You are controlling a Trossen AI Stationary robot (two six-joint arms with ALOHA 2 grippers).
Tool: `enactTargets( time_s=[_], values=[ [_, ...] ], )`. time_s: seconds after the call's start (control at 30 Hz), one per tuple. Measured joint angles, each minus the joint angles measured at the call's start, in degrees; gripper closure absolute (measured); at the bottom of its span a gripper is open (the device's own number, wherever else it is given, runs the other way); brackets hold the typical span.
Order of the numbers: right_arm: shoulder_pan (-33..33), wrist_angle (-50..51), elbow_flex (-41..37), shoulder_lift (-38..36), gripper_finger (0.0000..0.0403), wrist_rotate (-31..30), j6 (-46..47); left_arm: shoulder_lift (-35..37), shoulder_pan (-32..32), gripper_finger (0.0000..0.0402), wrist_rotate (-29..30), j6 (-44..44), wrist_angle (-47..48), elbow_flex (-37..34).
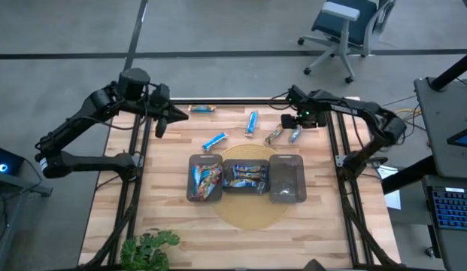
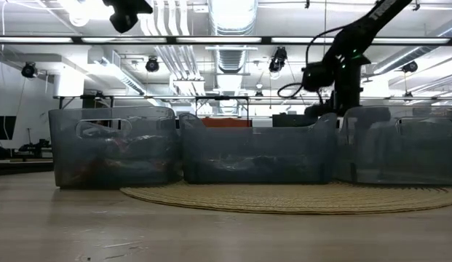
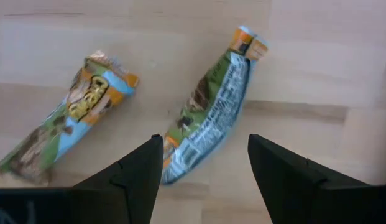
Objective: Pick and place Granola Bars by type
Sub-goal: Put the orange granola bar into the right black bin
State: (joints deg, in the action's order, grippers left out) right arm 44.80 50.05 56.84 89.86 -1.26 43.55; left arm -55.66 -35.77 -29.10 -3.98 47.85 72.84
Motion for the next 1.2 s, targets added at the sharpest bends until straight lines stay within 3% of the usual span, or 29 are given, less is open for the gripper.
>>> enactTargets(
  time_s=[0.27,0.57,1.0,1.2],
  values=[
    [0.02,0.01,2.64,8.42,0.0177,0.00,0.21,0.00,0.02,0.0402,0.01,1.35,0.15,0.00],
    [0.22,0.03,2.47,11.71,0.0187,0.22,0.44,0.00,0.02,0.0402,0.02,1.33,0.15,0.00],
    [0.22,0.01,2.43,12.11,0.0338,0.85,-0.09,-0.02,0.02,0.0402,0.04,1.33,0.15,0.00],
    [0.26,0.17,2.71,10.41,0.0373,0.66,-0.90,-0.02,0.02,0.0402,0.07,1.39,0.17,0.00]
  ],
)
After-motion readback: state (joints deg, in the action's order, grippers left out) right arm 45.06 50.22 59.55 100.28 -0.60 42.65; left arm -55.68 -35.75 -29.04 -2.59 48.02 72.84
